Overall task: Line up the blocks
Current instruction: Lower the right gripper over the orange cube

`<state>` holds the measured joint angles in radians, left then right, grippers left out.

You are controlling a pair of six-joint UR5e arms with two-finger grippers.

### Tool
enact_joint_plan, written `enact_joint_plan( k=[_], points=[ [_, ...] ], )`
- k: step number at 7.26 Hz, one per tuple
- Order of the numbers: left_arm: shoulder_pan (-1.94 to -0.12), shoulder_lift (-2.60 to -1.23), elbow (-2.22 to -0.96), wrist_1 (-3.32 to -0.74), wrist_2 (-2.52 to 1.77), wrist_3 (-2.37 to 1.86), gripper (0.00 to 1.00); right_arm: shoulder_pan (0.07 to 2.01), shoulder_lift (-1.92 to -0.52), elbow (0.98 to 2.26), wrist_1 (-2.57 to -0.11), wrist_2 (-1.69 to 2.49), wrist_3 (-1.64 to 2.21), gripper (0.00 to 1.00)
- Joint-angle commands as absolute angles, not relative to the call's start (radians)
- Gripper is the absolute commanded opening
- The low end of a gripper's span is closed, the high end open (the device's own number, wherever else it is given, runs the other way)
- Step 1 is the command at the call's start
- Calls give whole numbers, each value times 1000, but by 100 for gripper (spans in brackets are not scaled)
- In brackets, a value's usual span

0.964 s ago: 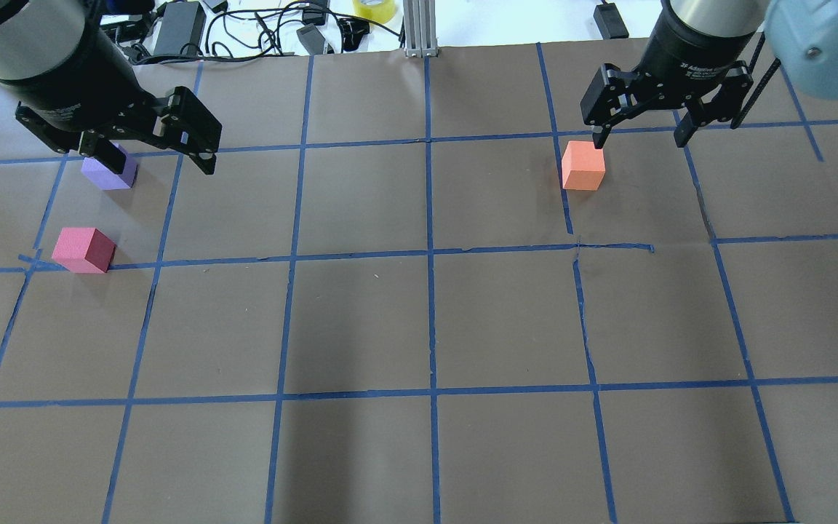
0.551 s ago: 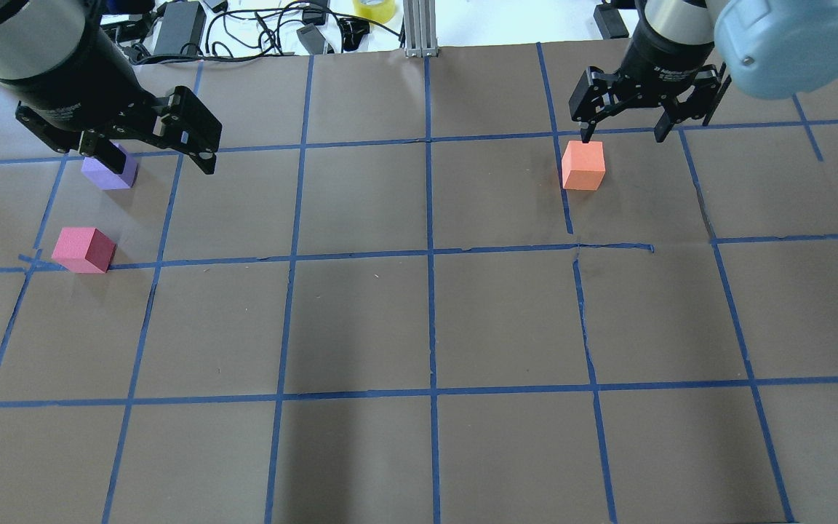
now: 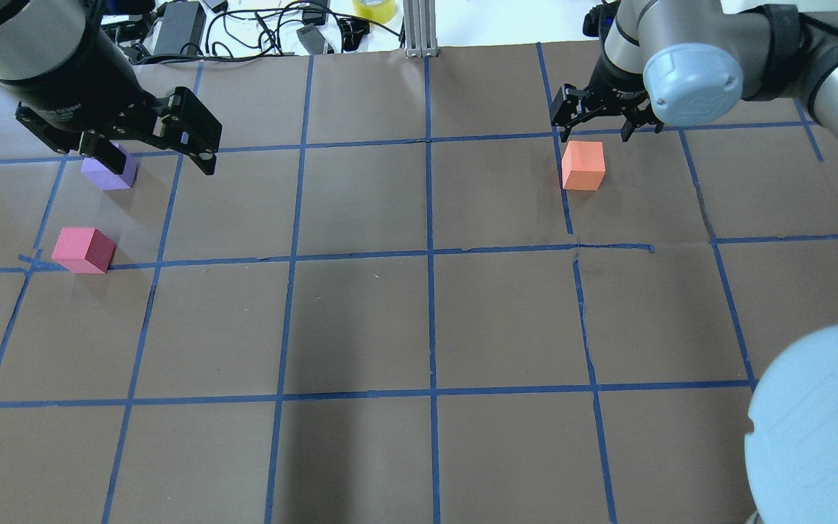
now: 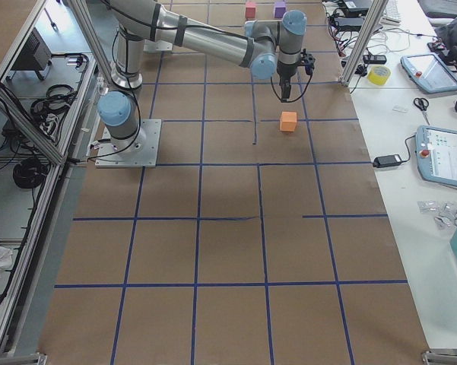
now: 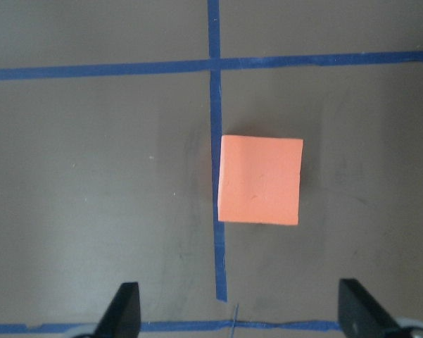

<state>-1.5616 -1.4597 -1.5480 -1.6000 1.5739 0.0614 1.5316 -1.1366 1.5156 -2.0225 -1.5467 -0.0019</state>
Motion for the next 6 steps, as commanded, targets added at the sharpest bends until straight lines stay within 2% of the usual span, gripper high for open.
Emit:
enact_joint_plan(
  k=[1, 6],
  points=[
    [-1562, -1460, -1548, -1600, 1574, 61, 100, 1516, -1042, 1516, -2074, -1548, 56, 100],
    [-1563, -1462, -1548, -1600, 1574, 61, 100, 1513, -967, 1499, -2135, -1546, 67, 100]
  ],
)
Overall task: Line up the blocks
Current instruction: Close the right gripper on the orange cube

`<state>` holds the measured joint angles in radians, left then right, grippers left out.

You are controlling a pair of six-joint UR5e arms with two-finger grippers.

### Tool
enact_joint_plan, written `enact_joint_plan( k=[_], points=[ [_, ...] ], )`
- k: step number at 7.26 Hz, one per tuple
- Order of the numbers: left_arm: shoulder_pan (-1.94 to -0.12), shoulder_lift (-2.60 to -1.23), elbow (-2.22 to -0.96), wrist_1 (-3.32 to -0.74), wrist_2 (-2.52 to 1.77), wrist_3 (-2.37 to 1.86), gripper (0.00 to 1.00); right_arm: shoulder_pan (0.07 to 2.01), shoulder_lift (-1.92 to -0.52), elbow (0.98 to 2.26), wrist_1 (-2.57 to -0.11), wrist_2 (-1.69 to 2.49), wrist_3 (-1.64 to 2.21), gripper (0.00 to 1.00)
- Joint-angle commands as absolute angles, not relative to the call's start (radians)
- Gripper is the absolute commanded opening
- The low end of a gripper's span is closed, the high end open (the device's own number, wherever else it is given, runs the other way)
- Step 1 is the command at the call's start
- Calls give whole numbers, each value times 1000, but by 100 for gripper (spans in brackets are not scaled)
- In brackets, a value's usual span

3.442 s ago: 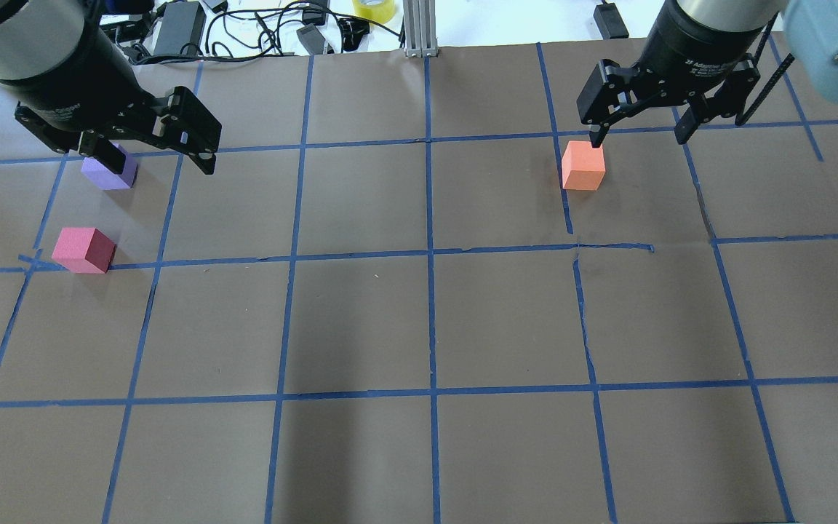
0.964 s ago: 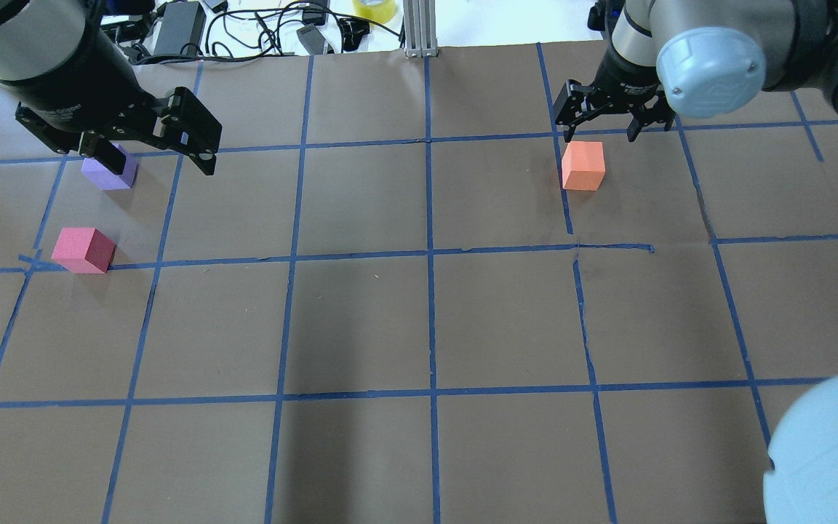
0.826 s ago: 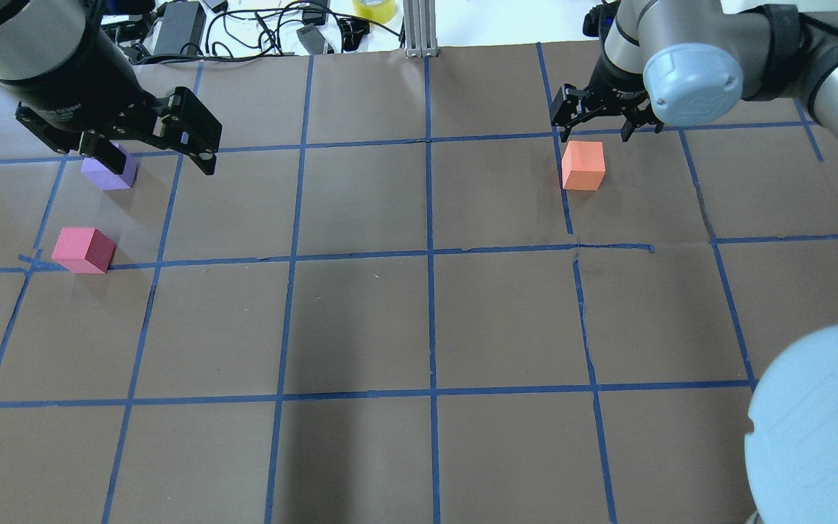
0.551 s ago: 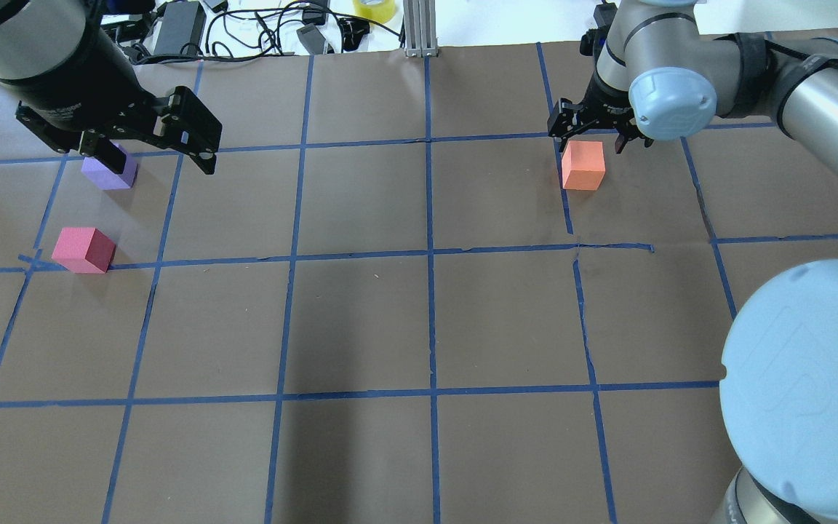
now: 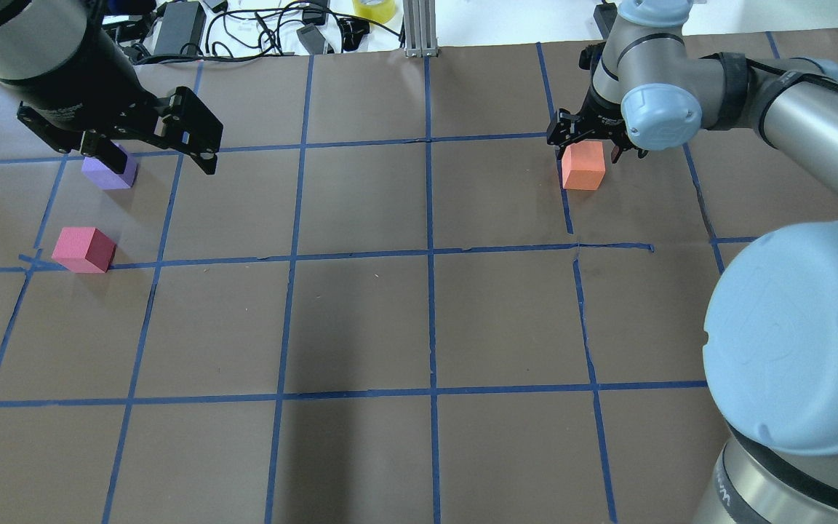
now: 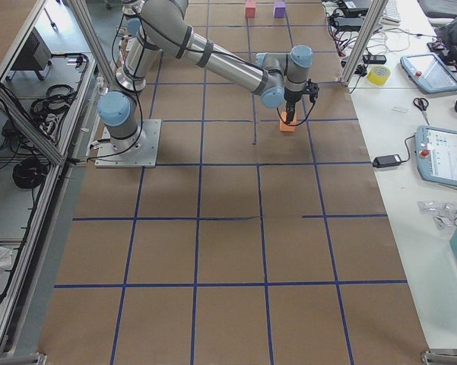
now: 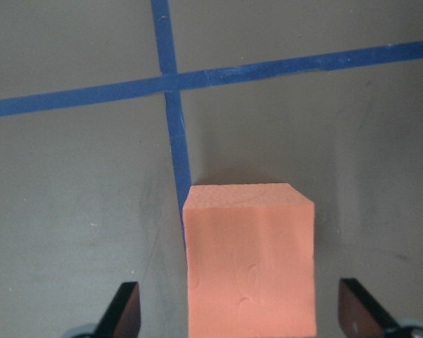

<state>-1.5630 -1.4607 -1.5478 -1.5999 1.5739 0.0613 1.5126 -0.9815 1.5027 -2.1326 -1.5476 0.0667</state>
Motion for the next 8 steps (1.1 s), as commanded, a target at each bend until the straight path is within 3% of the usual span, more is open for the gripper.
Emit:
enact_joint_plan(
  k=[1, 3, 4, 6, 8],
  points=[
    [-1563, -1462, -1548, -1600, 1574, 61, 100, 1513, -956, 1499, -2137, -1546, 66, 100],
    [-1563, -1463, -1549, -1600, 1574, 61, 100, 1513, -942, 1497, -2138, -1546, 58, 100],
    [-1563, -1459, -1548, -1600, 1572, 61, 100, 1513, -939, 1497, -2138, -1546, 51, 75],
    [-1563, -1459, -1549, -1600, 1572, 61, 100, 1513, -939, 1496, -2135, -1545, 43, 0],
    [-1563, -1463, -1548, -1600, 1574, 61, 100, 1514, -948, 1470, -2129, -1546, 40, 0]
  ],
)
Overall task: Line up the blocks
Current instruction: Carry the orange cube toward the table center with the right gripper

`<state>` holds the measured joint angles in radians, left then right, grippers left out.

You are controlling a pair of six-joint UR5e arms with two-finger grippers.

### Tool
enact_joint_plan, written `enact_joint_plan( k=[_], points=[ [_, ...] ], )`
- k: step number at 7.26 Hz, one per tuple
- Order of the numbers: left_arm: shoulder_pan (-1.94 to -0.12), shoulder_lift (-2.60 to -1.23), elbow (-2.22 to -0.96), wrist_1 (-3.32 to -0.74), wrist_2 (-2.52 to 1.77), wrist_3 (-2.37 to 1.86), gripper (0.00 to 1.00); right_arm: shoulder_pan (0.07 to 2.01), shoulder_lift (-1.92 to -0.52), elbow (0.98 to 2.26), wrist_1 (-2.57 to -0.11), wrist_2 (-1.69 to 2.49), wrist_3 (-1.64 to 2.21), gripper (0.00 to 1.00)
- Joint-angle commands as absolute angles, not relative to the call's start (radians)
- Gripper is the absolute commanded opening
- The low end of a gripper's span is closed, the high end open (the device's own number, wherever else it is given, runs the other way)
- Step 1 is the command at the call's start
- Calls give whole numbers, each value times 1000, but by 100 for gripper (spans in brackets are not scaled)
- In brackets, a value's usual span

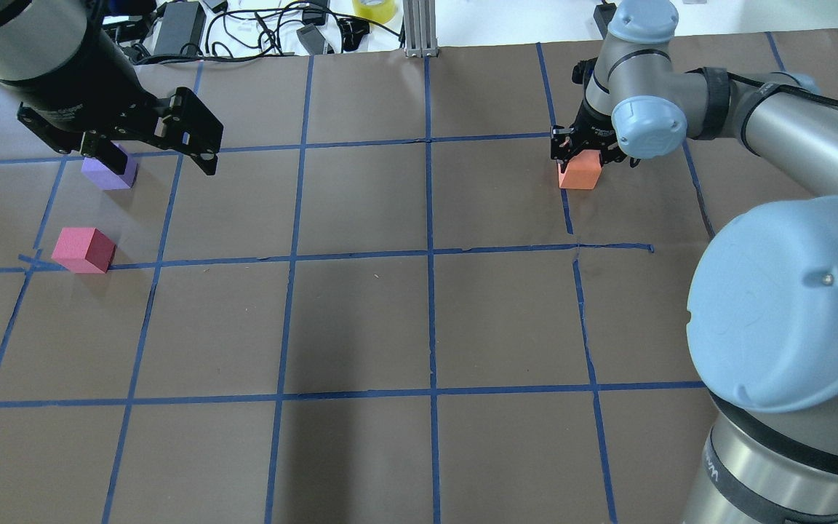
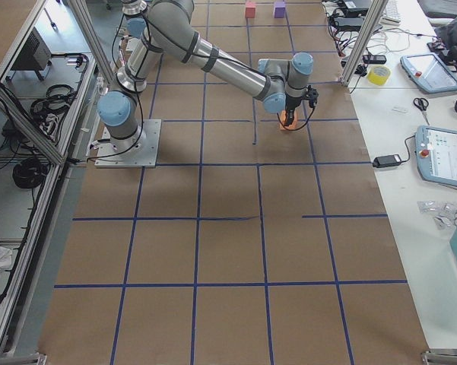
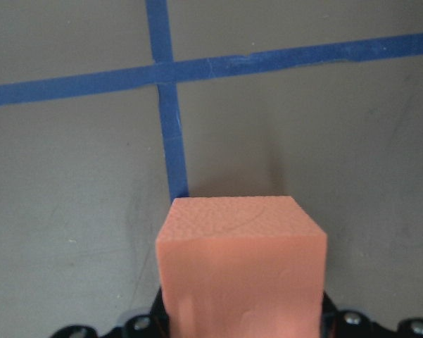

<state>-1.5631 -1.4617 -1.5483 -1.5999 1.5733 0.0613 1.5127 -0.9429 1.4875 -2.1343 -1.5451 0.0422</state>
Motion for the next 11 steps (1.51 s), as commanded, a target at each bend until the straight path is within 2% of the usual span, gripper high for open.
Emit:
enact_joint_plan(
  k=[1, 4, 6, 11],
  points=[
    [-1563, -1459, -1548, -1600, 1574, 61, 100, 1531, -951, 1438, -2115, -1546, 41, 0],
    [-1563, -1462, -1548, -1600, 1574, 61, 100, 1675, -950, 1364, -2103, -1546, 63, 0],
    [-1563, -1462, -1549, -1600, 1572, 61, 100, 1751, -943, 1358, -2105, -1545, 66, 0],
    [-1563, -1465, -1548, -1600, 1572, 61, 100, 1913, -836, 1280, -2106, -1545, 241, 0]
  ],
)
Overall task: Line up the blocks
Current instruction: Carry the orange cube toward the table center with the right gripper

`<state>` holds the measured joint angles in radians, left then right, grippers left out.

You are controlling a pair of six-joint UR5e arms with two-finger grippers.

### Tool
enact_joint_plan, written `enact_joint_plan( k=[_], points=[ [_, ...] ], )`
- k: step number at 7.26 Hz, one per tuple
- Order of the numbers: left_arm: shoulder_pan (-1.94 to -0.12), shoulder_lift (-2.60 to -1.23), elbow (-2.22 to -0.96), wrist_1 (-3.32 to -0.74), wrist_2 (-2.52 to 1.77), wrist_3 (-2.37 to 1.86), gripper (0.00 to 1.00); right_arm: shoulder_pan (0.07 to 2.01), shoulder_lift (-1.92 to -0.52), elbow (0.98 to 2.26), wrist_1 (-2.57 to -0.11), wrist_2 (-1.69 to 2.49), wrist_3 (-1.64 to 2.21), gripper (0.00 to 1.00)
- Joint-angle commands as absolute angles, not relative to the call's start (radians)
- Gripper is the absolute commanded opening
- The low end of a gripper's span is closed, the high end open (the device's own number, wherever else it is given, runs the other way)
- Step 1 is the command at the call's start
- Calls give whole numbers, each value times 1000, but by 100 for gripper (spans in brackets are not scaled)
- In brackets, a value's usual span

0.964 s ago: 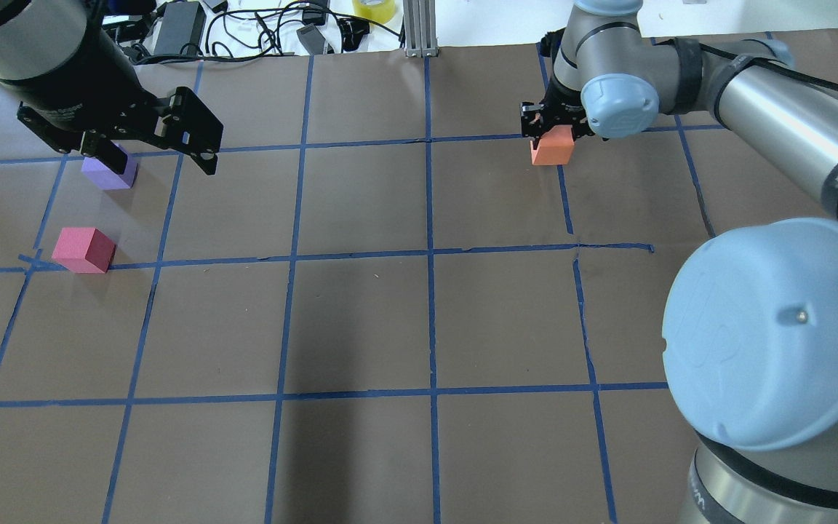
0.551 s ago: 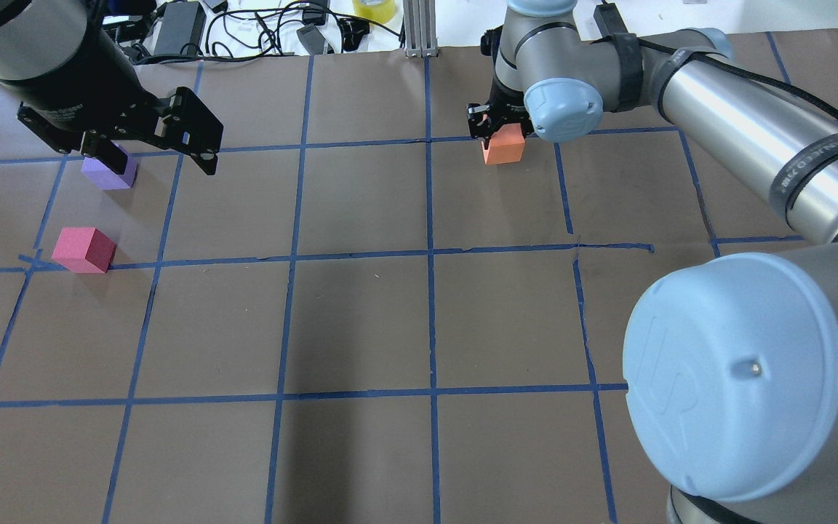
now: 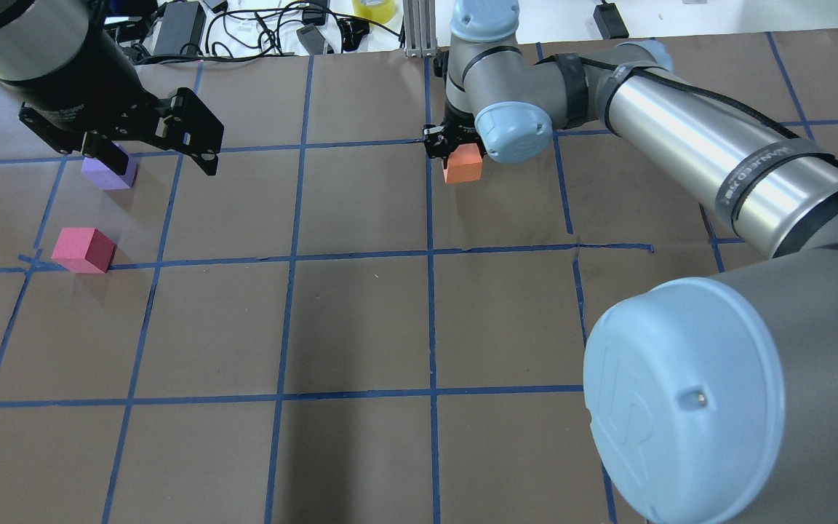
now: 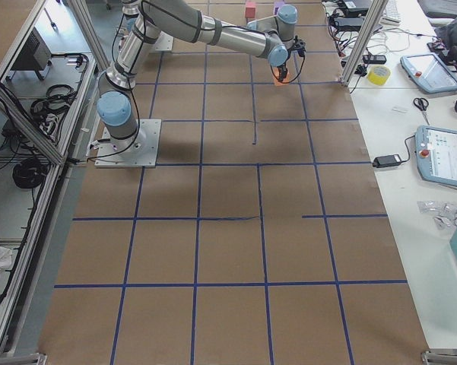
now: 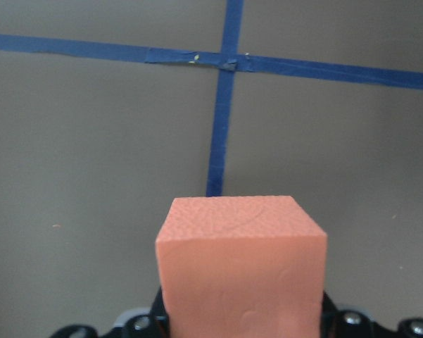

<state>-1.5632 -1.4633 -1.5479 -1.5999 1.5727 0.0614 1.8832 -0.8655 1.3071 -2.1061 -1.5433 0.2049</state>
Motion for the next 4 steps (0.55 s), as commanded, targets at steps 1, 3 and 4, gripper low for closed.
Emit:
enact_joint_plan(
  k=[1, 3, 4],
  points=[
    [-1563, -1465, -1548, -1600, 1574, 61, 100, 1927, -825, 1278, -2106, -1543, 277, 0],
    [-1563, -1463, -1549, -1600, 1572, 61, 100, 1933, -818, 1282, -2105, -1545, 305, 7],
    [-1563, -1463, -1549, -1600, 1574, 61, 100, 1933, -819, 1287, -2105, -1539, 316, 18]
  ],
)
